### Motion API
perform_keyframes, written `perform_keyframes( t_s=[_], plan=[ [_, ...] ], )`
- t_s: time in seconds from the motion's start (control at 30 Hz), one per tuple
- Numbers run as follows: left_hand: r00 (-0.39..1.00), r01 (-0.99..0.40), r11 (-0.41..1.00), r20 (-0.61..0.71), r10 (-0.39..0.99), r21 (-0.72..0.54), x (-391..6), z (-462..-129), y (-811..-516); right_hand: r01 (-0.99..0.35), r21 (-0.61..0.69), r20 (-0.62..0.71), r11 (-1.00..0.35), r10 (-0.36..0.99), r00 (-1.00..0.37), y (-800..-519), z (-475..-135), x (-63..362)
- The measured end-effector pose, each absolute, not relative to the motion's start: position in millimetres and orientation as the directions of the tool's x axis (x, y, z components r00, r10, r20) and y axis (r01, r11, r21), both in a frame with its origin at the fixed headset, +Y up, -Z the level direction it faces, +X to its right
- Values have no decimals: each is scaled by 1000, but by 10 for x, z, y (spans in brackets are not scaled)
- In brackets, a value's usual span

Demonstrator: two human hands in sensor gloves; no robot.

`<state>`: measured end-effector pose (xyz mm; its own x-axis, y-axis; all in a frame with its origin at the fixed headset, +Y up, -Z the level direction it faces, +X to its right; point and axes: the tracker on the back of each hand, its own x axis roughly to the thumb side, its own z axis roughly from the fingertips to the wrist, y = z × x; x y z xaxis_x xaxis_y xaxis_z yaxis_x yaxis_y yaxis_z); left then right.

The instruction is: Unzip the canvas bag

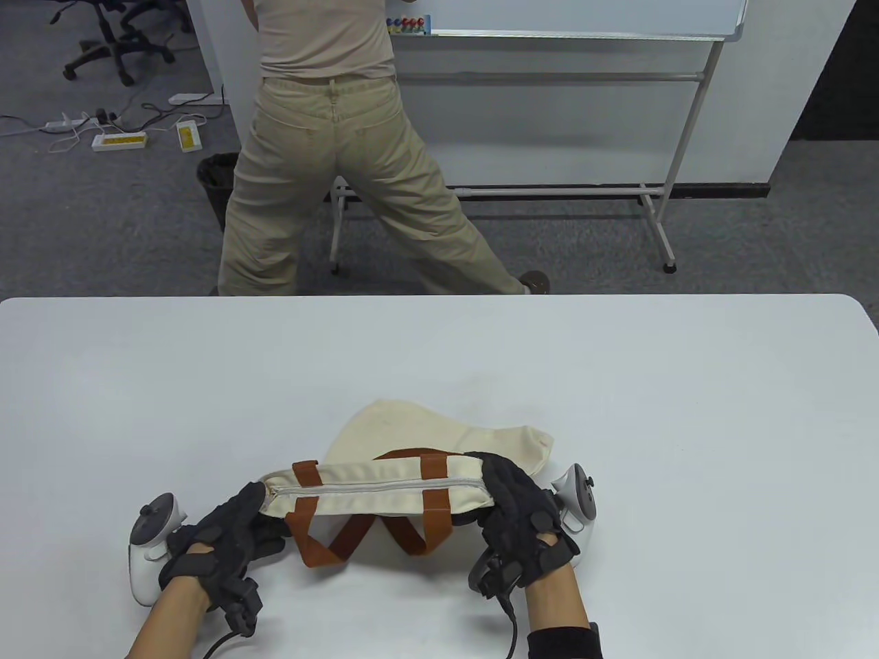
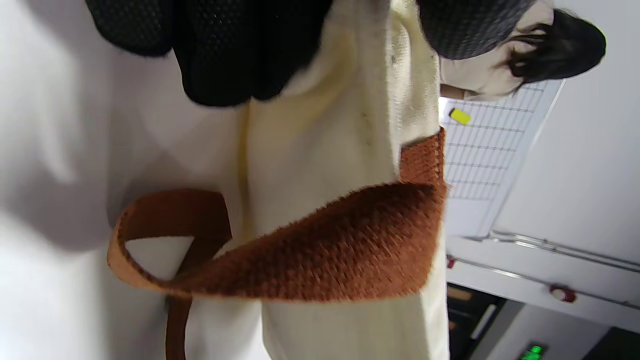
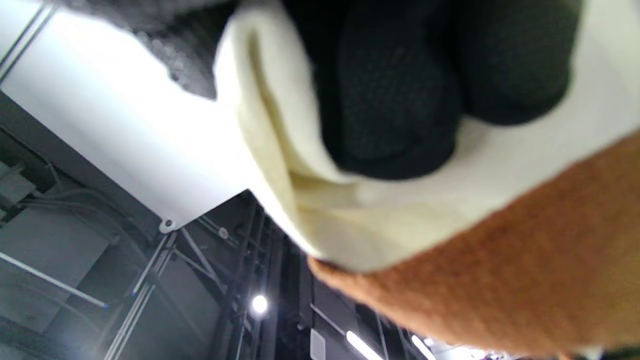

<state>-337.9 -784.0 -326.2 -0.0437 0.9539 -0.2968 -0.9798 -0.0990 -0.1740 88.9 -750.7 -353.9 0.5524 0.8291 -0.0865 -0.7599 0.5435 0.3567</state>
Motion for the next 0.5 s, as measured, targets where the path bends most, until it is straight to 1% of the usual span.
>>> perform_keyframes(
  t_s=[0.07, 0.2, 0.27, 0.37, 0.4, 0.43, 0.5],
  plan=[
    [-70, -987, -109, -294, 953, -119, -3406, -3246, -7823, -776, 338, -88, 532, 839, 537, -7528, -3539, 922],
    [-129, -979, -166, -270, 954, -119, -3401, -3247, -7785, -834, 267, -100, 482, 875, 474, -7594, -3546, 1013],
    [-187, -966, -226, -264, 946, -128, -3377, -3248, -7774, -875, 219, -109, 431, 902, 417, -7636, -3552, 1082],
    [-282, -934, -325, -255, 925, -145, -3316, -3246, -7747, -941, 147, -143, 306, 948, 286, -7683, -3553, 1197],
    [-287, -933, -330, -256, 923, -144, -3307, -3244, -7746, -959, 124, -152, 256, 960, 236, -7688, -3551, 1224],
    [-282, -935, -326, -259, 924, -144, -3302, -3246, -7755, -979, 100, -158, 177, 974, 160, -7693, -3550, 1257],
    [-293, -931, -338, -269, 917, -137, -3283, -3251, -7795, -995, 85, -147, 57, 988, 44, -7698, -3554, 1297]
  ],
)
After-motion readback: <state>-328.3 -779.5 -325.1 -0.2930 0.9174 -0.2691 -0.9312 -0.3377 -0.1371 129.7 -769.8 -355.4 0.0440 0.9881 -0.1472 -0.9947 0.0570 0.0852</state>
